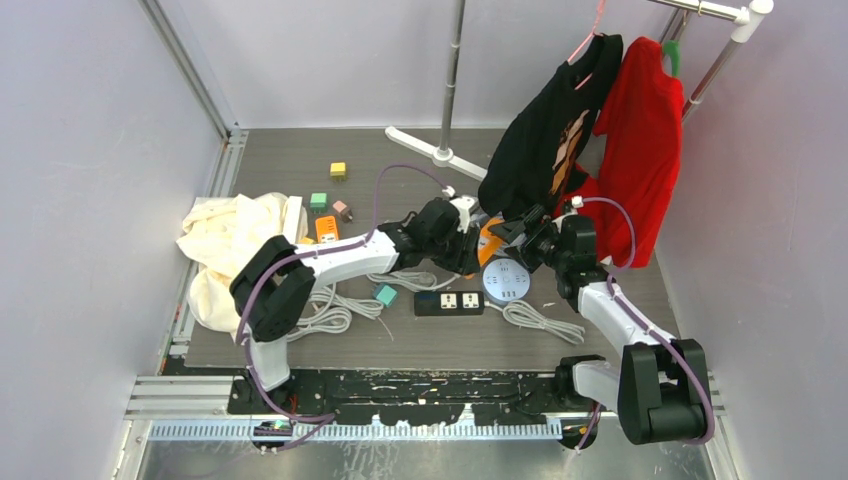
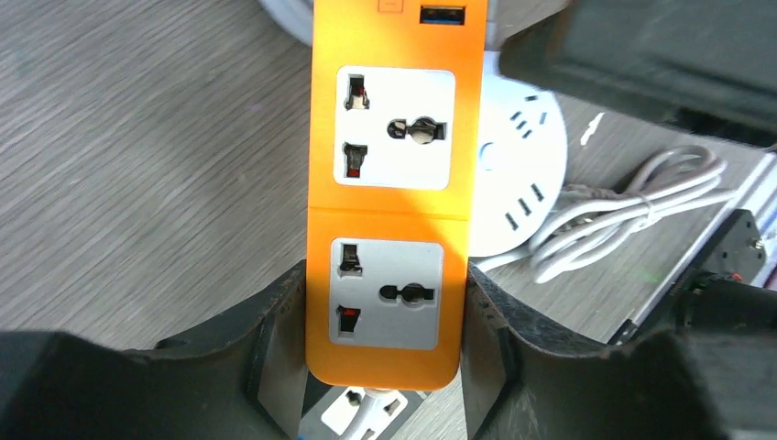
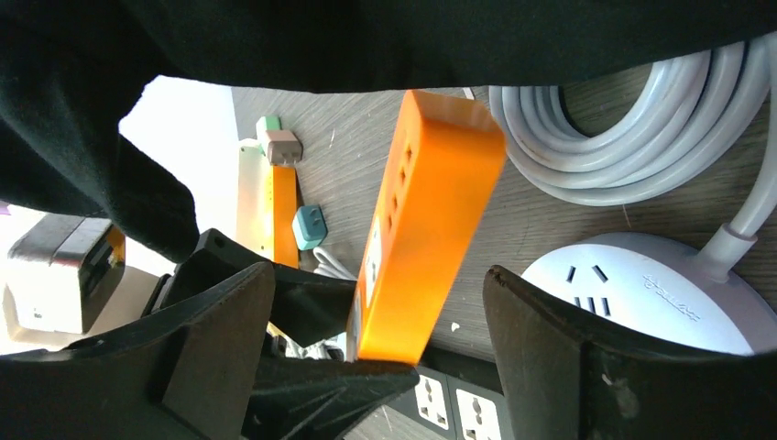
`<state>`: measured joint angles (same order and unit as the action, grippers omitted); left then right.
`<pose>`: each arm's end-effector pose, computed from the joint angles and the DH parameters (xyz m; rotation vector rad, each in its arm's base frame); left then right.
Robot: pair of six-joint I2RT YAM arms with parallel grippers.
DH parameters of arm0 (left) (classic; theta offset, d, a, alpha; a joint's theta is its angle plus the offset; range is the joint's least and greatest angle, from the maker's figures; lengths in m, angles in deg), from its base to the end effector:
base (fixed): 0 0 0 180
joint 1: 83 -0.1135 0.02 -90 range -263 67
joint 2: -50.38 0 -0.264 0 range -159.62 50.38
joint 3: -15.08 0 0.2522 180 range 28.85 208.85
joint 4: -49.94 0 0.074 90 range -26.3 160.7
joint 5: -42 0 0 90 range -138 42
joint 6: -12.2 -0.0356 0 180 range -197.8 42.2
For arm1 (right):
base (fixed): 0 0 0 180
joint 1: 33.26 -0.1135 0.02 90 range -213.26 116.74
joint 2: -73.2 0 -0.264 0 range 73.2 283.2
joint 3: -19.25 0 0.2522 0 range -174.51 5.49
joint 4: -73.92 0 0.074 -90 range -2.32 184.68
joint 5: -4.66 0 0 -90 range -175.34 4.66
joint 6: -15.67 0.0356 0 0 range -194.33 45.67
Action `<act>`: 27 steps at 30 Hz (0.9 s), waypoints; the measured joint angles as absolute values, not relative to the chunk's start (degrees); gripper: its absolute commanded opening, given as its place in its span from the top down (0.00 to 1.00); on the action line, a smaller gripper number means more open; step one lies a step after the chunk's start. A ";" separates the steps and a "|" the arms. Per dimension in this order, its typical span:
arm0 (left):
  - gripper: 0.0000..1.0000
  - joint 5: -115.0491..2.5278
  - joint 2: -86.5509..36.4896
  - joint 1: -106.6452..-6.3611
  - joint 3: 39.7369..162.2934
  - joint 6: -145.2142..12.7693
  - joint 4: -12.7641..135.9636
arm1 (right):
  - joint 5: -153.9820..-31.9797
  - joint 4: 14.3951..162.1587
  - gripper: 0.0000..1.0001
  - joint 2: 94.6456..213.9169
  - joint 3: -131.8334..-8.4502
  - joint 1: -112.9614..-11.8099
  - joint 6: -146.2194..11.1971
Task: Pull the plug off the socket
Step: Place the socket at the center of the board.
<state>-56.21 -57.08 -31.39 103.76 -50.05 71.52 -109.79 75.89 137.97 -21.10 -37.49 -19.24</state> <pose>0.2576 -0.3333 0.2134 0.5804 2.3574 -0.8505 0.2307 0.0318 0.2008 0.6601 2.0587 1.0609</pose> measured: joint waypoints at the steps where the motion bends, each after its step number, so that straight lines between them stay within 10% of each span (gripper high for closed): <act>1: 1.00 -55.73 -56.54 -31.72 103.04 -50.03 71.65 | -109.81 75.93 0.11 137.95 -21.10 -37.44 -19.21; 27: 1.00 -46.04 -60.03 -53.88 111.67 -42.45 88.98 | -109.52 76.22 0.10 137.30 -21.10 -35.61 -19.65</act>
<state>-46.04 -60.03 -53.88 111.67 -42.45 88.98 -109.52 76.22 137.30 -21.10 -35.61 -19.65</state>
